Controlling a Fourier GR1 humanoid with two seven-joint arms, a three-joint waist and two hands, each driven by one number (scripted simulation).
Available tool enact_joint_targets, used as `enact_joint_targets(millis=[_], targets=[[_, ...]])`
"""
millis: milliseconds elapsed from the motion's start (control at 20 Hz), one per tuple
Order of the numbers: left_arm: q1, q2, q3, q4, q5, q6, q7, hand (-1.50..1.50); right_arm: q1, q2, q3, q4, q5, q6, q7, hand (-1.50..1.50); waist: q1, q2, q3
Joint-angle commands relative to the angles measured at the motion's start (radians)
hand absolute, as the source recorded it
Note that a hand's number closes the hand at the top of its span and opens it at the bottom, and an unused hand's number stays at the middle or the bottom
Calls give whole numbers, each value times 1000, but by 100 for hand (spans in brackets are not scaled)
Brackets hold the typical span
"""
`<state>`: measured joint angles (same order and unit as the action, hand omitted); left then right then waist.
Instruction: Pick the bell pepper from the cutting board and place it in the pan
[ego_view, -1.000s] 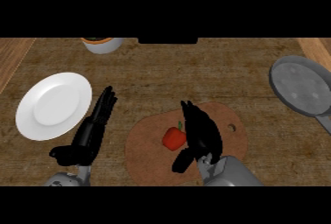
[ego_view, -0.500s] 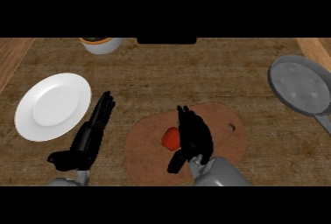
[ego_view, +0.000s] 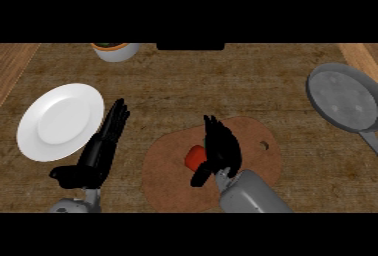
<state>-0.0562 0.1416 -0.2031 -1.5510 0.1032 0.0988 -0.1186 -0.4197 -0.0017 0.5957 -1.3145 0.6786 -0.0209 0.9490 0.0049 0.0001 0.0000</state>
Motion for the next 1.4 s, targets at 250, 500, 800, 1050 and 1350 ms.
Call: enact_joint_targets(millis=[250, 500, 800, 1050, 1350], targets=[[52, -44, -17, -22, -55, -2, -21, 0, -24, 2, -15, 244, -60, -108, -126, -150, 3, 1, 0], [20, -22, 29, 12, -39, -26, -24, 0, -80, 1, 51, 218, -60, 51, -86, 150, 2, 1, 0], [77, -52, -3, -63, -63, -5, 11, 0, -82, -14, -32, 326, 14, 22, -247, 150, 3, 0, 0], [32, -70, 14, 1, -85, -7, -14, 0, -51, 0, 29, 199, 140, -15, -151, 150, -4, -1, 0], [9, -47, 41, -33, -49, -44, 42, 0, -96, -93, -90, 209, 188, -148, -195, 150, -3, 0, 0]])
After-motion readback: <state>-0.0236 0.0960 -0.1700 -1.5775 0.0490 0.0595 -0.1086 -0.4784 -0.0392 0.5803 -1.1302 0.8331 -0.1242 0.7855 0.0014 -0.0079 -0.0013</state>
